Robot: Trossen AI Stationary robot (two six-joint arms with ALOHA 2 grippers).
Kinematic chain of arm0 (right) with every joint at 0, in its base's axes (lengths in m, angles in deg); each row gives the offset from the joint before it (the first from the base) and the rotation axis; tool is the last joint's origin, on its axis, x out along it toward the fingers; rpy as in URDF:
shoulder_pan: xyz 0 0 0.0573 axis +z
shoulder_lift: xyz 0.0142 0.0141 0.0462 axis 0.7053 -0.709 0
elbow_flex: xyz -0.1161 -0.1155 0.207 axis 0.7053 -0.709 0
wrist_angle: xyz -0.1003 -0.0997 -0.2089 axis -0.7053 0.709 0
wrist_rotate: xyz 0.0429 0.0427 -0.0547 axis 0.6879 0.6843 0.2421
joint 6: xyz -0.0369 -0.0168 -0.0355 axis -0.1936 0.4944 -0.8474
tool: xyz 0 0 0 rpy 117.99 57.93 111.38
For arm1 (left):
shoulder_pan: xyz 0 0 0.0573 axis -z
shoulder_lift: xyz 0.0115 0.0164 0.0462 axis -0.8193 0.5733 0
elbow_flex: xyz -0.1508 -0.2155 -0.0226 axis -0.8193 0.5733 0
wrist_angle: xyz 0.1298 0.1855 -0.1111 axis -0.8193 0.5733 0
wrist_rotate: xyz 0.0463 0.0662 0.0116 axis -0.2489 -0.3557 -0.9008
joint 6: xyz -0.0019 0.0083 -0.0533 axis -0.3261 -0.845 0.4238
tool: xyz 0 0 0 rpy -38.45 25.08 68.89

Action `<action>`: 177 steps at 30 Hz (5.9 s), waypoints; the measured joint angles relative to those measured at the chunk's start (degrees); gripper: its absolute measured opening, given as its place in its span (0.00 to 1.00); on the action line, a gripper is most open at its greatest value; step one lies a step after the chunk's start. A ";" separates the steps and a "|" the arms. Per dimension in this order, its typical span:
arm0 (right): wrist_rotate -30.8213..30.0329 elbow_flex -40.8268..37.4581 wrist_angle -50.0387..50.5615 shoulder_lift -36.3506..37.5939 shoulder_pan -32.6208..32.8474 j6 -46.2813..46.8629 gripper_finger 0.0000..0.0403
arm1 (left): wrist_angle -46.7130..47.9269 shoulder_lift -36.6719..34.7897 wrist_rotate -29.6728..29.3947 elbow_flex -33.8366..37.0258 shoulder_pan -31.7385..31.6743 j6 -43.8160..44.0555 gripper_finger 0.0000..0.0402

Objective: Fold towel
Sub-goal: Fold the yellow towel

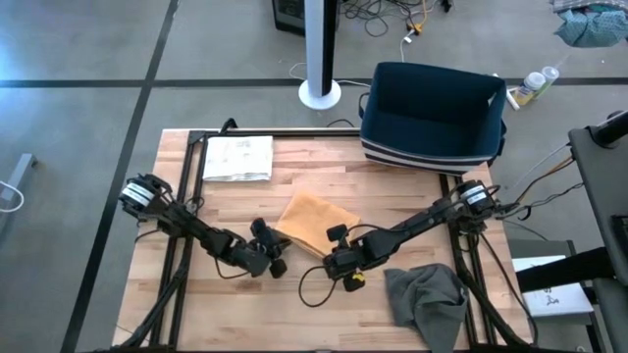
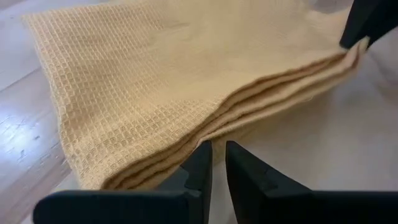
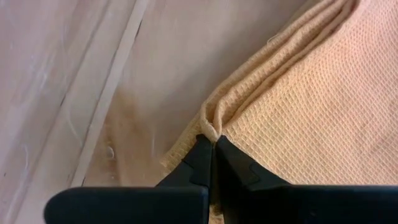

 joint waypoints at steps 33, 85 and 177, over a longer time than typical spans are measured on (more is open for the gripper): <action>-2.32 -0.17 4.06 0.24 -0.42 -3.43 0.09 | -3.06 5.11 -0.49 1.79 -1.09 2.99 0.09; 6.40 -13.40 -37.08 2.78 -13.58 -4.42 0.41 | 3.03 0.20 4.71 -0.14 -2.08 4.60 0.09; 8.58 -5.01 -68.06 -9.27 -18.37 -0.50 0.33 | 4.55 0.00 7.77 1.22 -3.08 3.92 0.11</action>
